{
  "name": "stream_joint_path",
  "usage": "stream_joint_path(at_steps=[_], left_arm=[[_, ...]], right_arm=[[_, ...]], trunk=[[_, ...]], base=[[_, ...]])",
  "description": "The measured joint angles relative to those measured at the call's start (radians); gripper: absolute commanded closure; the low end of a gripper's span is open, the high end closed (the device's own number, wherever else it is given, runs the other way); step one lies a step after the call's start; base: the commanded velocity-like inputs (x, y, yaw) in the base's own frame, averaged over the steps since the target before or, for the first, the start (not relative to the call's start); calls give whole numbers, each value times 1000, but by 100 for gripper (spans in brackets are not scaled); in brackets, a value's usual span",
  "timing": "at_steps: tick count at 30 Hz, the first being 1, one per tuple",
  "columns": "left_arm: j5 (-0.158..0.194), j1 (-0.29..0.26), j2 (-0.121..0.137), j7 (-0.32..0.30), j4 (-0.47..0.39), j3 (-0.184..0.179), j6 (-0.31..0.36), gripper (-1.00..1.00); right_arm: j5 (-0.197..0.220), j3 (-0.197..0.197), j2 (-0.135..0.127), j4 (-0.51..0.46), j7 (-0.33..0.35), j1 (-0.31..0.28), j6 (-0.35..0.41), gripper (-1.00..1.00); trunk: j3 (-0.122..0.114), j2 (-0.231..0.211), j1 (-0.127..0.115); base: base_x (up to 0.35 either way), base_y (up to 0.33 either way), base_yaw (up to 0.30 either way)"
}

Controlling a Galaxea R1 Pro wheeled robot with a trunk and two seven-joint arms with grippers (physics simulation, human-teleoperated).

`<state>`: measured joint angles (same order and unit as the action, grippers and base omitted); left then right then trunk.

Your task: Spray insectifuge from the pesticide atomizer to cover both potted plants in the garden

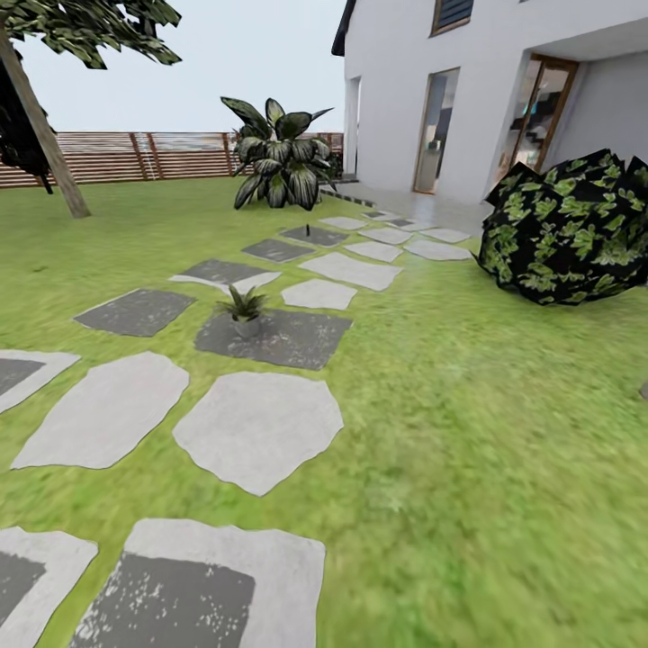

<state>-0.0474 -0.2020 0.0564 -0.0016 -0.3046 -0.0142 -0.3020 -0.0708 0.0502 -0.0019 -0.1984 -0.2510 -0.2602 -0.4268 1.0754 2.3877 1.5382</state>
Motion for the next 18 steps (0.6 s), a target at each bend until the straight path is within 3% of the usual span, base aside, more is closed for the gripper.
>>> stream_joint_path(at_steps=[18], left_arm=[[0, 0, 0, 0, -1, 1, 0, -100]], right_arm=[[0, 0, 0, 0, 0, 0, 0, -100]], trunk=[[1, 0, 0]], base=[[339, 42, 0]])
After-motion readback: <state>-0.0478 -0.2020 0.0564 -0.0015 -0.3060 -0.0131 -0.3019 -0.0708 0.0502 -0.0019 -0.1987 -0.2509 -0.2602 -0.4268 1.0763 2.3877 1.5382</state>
